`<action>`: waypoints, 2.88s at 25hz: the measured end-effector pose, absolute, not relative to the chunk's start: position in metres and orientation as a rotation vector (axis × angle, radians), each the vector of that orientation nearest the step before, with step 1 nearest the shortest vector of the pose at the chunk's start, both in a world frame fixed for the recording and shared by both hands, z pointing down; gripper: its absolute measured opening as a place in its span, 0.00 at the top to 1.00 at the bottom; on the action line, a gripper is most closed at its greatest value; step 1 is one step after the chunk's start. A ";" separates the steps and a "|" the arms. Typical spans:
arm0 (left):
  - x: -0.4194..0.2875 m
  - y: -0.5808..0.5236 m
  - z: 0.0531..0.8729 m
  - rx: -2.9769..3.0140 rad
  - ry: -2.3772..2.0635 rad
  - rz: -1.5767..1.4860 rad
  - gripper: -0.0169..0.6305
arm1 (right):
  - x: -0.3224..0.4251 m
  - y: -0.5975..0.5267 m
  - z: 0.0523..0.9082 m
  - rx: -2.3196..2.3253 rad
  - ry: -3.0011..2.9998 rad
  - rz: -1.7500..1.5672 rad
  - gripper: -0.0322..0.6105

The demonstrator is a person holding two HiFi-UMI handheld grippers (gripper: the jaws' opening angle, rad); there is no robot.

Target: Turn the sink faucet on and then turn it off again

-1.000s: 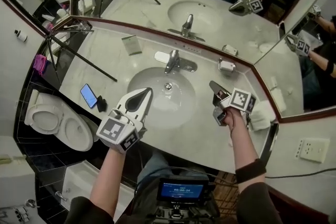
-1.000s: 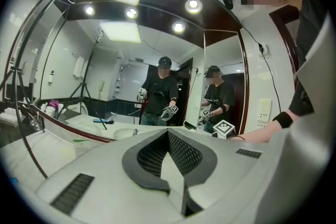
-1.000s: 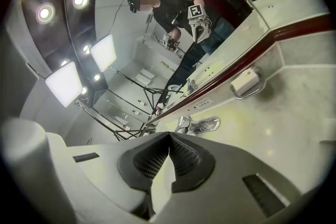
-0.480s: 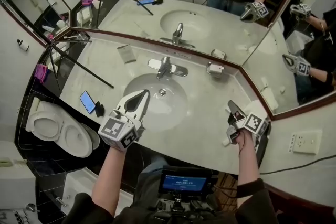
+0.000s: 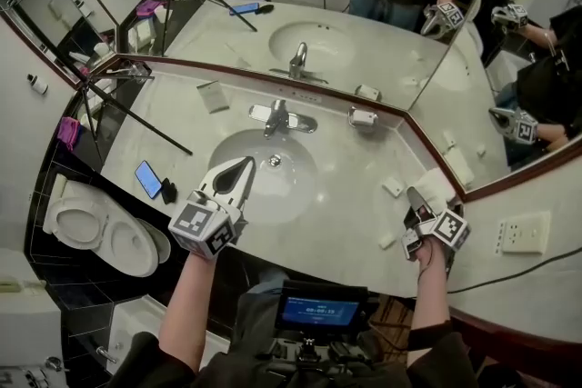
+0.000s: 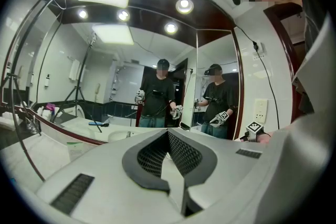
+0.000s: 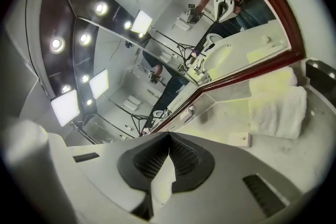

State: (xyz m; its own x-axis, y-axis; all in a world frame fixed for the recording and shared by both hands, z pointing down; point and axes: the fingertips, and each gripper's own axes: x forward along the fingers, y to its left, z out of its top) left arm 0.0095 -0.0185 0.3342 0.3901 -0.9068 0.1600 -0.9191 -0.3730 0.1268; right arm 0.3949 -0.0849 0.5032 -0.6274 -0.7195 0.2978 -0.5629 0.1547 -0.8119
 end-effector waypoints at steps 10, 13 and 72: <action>0.020 -0.016 0.335 2.459 -1.620 0.104 0.97 | 0.403 -0.079 0.509 -1.293 2.239 -1.477 0.95; 0.019 -0.016 0.334 2.433 -1.630 0.114 0.97 | 0.401 -0.082 0.509 -1.299 2.240 -1.480 0.95; -0.066 -0.022 0.453 2.088 -1.855 0.063 0.97 | -0.087 -0.252 0.638 -0.358 3.383 2.093 0.79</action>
